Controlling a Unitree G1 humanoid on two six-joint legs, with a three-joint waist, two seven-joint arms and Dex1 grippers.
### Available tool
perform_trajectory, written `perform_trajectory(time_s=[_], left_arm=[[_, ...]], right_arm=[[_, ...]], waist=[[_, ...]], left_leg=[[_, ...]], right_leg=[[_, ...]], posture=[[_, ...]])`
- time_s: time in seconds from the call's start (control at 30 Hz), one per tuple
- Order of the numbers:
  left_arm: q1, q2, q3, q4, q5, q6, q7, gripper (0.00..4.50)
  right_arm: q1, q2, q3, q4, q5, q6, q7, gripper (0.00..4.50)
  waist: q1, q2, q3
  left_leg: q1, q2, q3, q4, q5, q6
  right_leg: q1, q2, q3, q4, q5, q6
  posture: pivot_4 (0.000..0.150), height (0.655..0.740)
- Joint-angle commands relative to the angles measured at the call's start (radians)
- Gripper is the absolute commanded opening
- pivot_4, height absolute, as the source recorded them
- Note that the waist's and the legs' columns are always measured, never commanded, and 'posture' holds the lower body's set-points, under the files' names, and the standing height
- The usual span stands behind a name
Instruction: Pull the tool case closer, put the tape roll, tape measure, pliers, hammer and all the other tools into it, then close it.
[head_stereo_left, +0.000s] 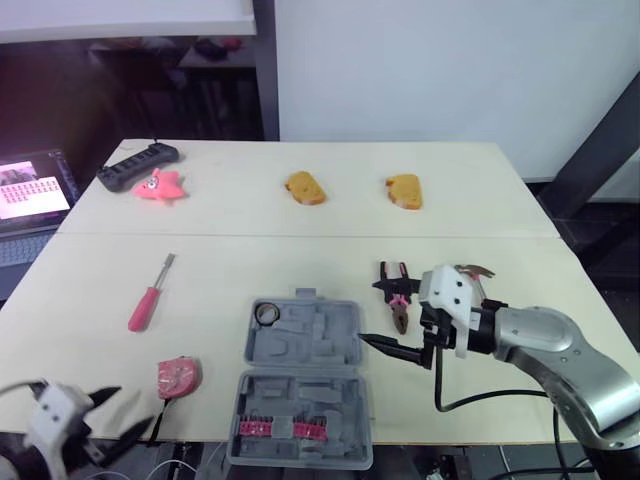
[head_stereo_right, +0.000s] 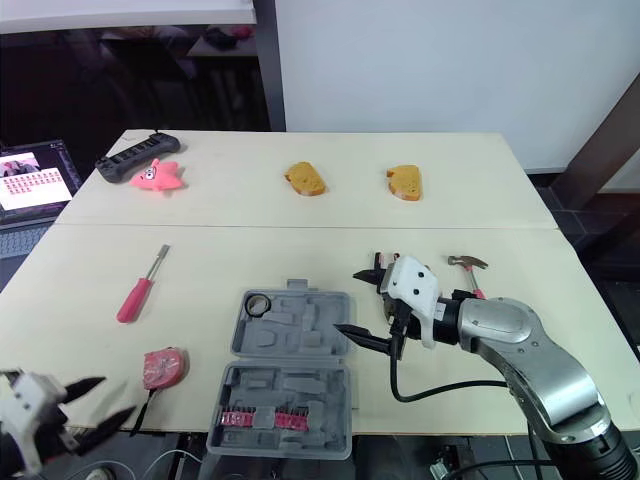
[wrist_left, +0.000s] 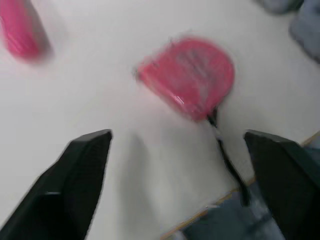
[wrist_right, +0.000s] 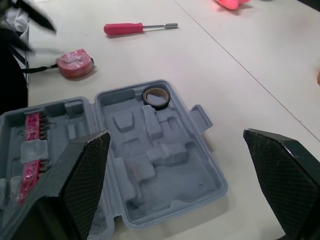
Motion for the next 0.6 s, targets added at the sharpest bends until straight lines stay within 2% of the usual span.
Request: perform_trajectory(time_s=[0.03, 0.13, 0.27, 0.37, 0.6], left_arm=[[-0.090, 0.105, -0.014, 0.065, -0.040, 0.024, -0.187, 4.47], [-0.286, 0.198, -0.142, 0.218, 0.025, -0.006, -0.333, 4.47], [-0.506, 0.197, -0.294, 0.360, 0.117, -0.040, -0.392, 4.47], [-0.564, 0.184, -0.365, 0.387, 0.180, -0.069, -0.386, 4.47], [-0.533, 0.181, -0.414, 0.326, 0.237, -0.126, -0.365, 4.47]], right_arm=[[0.001, -0.003, -0.034, -0.045, 0.015, 0.002, -0.016, 4.50], [0.009, 0.005, -0.036, -0.057, 0.013, 0.007, -0.035, 4.50], [0.026, 0.006, -0.043, -0.078, 0.010, 0.016, -0.060, 4.50], [0.042, 0.005, -0.050, -0.102, 0.010, 0.026, -0.081, 4.50], [0.080, 0.004, -0.065, -0.141, 0.008, 0.045, -0.123, 4.50]], waist=[[-0.005, 0.001, 0.001], [-0.009, 0.002, 0.001], [-0.012, 0.003, 0.002], [-0.027, 0.003, 0.002], [-0.034, 0.003, 0.003]], left_leg=[[0.000, 0.000, 0.000, 0.000, 0.000, 0.000], [0.000, 0.000, 0.001, -0.001, 0.000, 0.000], [-0.001, 0.000, 0.000, -0.002, 0.000, 0.000], [-0.001, 0.000, 0.001, -0.002, 0.000, 0.000], [-0.001, 0.001, 0.000, -0.003, -0.001, 0.001]], right_leg=[[0.000, 0.000, 0.000, 0.000, 0.000, 0.000], [-0.001, 0.000, 0.000, 0.000, 0.000, 0.000], [-0.002, 0.001, 0.000, 0.001, 0.000, 0.000], [-0.002, 0.001, 0.000, 0.001, 0.002, 0.003], [-0.003, 0.001, 0.000, 0.002, 0.002, 0.005]], posture=[[0.150, 0.7400], [0.150, 0.7400], [0.150, 0.7400], [0.150, 0.7400], [0.150, 0.7400]])
